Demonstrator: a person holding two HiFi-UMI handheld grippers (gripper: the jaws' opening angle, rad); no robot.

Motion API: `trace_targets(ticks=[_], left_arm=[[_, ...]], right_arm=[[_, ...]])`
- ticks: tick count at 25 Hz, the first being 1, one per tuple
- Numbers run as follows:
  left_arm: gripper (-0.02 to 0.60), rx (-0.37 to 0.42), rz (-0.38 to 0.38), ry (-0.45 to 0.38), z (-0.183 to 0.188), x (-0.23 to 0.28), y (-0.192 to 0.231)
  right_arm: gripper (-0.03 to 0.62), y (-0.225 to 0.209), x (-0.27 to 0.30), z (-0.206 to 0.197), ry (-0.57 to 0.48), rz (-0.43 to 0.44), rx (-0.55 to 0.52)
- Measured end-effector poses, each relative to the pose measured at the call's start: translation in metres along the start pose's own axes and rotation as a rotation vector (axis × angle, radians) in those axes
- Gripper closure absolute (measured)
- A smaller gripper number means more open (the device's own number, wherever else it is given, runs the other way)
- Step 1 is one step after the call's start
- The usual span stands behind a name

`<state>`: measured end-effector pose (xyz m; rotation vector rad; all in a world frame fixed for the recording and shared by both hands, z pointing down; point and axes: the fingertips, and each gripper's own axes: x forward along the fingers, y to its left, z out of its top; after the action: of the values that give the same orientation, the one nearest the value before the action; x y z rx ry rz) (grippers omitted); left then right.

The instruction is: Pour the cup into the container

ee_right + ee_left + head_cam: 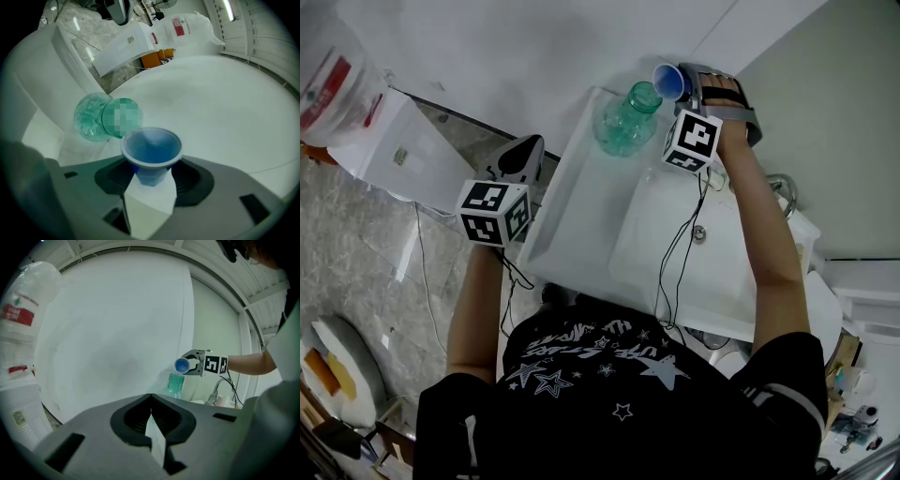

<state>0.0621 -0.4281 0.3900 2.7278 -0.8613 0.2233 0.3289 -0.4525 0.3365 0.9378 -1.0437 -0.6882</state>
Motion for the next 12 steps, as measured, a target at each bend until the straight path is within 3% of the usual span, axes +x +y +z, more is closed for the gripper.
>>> trace_targets(ticks=[7, 12], left_arm=[[0.572, 0.001, 0.000, -0.005, 0.000, -0.004, 0.000], [0.572, 0.001, 0.006, -0.011, 0.001, -0.011, 0.002]], right_arm=[[0.347, -0.004, -0.001, 0.002, 0.015, -0.032, -0.009], [0.345, -0.007, -0.003, 0.003, 0.010, -0.019, 0.103]])
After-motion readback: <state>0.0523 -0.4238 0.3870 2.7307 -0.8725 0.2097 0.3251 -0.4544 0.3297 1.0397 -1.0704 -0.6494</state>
